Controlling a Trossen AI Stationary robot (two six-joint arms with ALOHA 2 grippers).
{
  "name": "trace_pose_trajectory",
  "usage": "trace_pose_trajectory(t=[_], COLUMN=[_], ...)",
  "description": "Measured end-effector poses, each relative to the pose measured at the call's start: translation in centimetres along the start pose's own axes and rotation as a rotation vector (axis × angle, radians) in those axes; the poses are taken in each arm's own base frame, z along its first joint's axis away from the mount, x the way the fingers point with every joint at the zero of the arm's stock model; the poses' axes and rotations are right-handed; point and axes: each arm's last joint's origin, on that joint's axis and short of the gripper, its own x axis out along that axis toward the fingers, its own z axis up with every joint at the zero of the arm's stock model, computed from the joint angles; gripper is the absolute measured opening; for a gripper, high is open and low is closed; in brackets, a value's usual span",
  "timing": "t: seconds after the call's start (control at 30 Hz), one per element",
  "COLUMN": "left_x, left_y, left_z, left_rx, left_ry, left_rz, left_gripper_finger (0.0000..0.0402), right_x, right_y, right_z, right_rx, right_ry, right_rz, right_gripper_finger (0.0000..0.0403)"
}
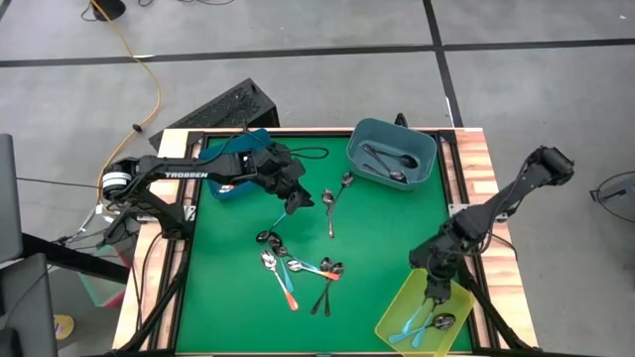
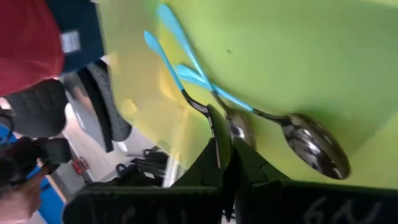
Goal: Sort silverware by color (type)
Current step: Put the blue spoon into the yellow bin
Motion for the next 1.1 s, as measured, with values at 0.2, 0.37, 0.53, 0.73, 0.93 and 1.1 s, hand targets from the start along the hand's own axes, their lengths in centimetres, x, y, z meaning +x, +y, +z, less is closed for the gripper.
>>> trace_pose_trajectory(t=[0.2,0.37,0.53,0.73,0.93,1.1], left_x=[0.0,0.0,0.0,0.0,0.0,0.0], left_y=[0.0,0.0,0.1,0.1,0.1,0.2], left_z=[0.0,0.0,0.0,0.1,0.1,0.1], left_rx=[0.000,0.000,0.000,0.001,0.000,0.000], left_ry=[0.000,-0.004,-0.017,-0.022,-0.023,-0.030], left_rz=[0.000,0.010,0.037,0.048,0.050,0.067], left_gripper_finger=[0.0179,0.0179,0.0179,0.0179,0.0179,0.0179], right_x=[0.9,1.5,1.6,1.6,1.6,1.6], right_y=[-1.3,-2.3,-2.5,-2.8,-3.1,-3.1], right_z=[0.0,-0.1,-0.1,-0.1,-0.2,-0.2], right_rx=[0.016,0.029,0.027,0.041,0.064,0.063], right_ry=[0.003,0.026,0.036,0.037,0.034,0.034], right_rz=[-0.003,-0.014,-0.019,-0.042,-0.085,-0.084], right_gripper_finger=[0.0016,0.0016,0.0016,0.0023,0.0051,0.0055])
